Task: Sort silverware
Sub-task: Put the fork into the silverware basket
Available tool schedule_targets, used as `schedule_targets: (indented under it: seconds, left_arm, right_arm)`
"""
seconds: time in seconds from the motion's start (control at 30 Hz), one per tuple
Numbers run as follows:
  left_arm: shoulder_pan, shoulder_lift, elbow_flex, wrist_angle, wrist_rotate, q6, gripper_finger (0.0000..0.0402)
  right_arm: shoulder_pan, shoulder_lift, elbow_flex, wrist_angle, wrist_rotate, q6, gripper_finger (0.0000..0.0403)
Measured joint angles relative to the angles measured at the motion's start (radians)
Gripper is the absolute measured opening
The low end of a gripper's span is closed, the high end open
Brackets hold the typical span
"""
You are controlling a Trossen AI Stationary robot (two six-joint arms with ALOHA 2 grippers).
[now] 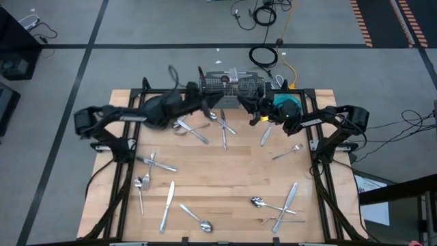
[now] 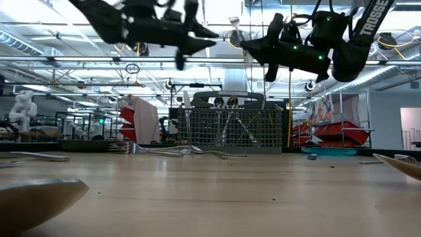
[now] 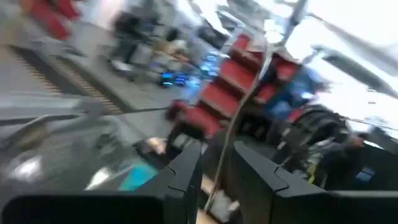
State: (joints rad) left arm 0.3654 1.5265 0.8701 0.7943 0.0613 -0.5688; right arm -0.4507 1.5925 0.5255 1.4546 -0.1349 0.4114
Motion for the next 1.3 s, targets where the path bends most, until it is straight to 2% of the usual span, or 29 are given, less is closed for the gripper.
schedule_targets:
  seconds: [0.1,0.2,0.3,0.57,1.07,1.17,1.3]
  left_arm:
    - [0.035,0.087,0.099,0.016,0.154,0.003,0.0093]
    - [0.054,0.172,0.182,-0.009,0.264,0.005,0.0093]
    - [0.067,0.208,0.237,-0.010,0.322,0.005,0.0093]
    - [0.111,0.222,0.244,-0.010,0.346,0.027,0.0093]
    - [0.115,0.221,0.244,-0.017,0.341,0.051,0.0093]
    - [0.123,0.220,0.244,-0.035,0.379,0.051,0.0093]
    - [0.148,0.221,0.243,-0.052,0.371,0.005,0.0093]
  right_arm:
    - [-0.001,0.001,0.000,-0.026,-0.002,-0.006,0.0000]
    - [-0.001,0.000,0.000,-0.025,0.002,-0.008,0.0000]
    - [-0.009,0.000,0.001,-0.014,0.010,-0.016,0.0000]
    - [-0.021,0.000,0.001,-0.037,0.017,-0.011,0.0000]
    - [-0.019,0.001,0.001,-0.052,0.006,0.016,0.0000]
    - [-0.019,0.003,0.000,-0.009,0.001,0.015,0.0000]
    - [-0.016,-0.005,0.002,0.047,-0.016,0.014,0.0000]
